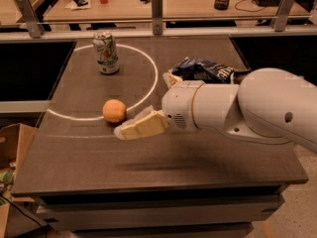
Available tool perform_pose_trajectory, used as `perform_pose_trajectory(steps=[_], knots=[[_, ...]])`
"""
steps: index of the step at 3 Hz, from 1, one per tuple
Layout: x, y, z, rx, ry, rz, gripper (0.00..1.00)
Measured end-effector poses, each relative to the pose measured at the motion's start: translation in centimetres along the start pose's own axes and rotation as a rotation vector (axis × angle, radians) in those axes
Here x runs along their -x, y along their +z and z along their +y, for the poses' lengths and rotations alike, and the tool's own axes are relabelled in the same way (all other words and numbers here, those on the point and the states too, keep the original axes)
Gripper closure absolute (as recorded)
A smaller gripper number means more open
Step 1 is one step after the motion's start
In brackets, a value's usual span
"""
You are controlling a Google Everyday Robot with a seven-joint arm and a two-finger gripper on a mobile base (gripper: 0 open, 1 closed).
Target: Pick orange
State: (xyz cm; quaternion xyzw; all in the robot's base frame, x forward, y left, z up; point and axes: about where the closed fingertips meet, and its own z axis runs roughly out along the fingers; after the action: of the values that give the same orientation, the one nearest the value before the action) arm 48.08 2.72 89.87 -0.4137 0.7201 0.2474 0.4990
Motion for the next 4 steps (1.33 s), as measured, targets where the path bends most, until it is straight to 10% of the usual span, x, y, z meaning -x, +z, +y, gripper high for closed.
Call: perform_pose_trajectory(steps=[4], knots=[[-0.9,7.4,2.2,0.132,-0.053,-0.001,0.00]])
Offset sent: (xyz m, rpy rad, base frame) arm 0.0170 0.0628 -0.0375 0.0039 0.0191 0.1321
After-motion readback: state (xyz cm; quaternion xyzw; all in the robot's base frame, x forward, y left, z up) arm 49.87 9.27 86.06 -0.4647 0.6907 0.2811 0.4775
